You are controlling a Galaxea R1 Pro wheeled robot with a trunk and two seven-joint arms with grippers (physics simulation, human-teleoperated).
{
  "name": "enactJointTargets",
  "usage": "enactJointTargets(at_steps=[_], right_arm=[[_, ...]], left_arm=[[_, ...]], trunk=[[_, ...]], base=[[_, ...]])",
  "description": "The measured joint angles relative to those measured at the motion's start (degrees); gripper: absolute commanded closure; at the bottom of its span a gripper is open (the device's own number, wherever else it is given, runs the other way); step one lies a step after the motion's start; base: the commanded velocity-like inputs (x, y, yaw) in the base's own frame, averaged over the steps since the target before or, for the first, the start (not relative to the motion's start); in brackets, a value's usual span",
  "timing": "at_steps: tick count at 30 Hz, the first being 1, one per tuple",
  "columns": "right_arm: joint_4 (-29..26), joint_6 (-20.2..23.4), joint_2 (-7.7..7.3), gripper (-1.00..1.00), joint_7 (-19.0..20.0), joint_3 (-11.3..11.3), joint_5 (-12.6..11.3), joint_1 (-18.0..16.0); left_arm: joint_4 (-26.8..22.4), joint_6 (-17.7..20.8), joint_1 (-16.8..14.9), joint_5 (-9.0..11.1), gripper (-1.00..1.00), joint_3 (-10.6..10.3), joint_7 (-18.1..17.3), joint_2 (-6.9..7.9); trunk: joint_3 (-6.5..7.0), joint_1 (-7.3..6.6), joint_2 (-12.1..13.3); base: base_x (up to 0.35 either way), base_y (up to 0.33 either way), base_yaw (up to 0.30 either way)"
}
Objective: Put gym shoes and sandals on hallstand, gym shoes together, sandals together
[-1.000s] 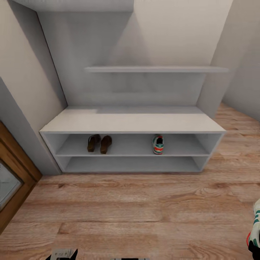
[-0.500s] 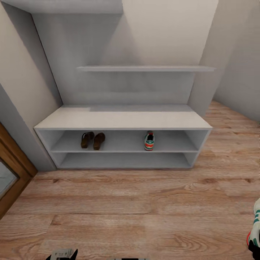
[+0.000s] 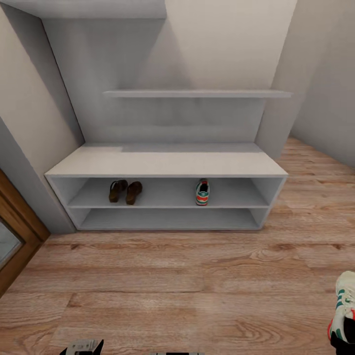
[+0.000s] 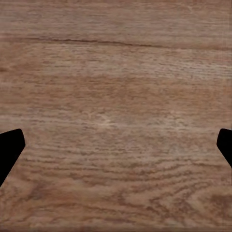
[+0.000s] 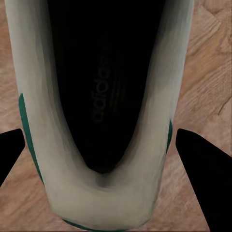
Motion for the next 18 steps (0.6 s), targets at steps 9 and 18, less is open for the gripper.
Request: enactJointTargets(at_steps=[9, 18], right_arm=[[-0.1, 0.4, 9.44, 1.00, -0.2, 16.3, 7.3, -0.1], [-10.4, 21.9, 15.39, 1.00, -0.6, 22.2, 8.8, -4.5]], left_arm=[[0.0, 0.3, 0.0, 0.3, -1.00, 7.6, -6.0, 4.62], [0.0, 0.3, 0.0, -0.4, -1.00, 10.7, -15.4, 4.55]], trunk=[[0.00, 0.00, 0.0], [0.01, 0.00, 0.0]], base=[[0.000, 0.000, 0.000], [0.000, 0.000, 0.000]])
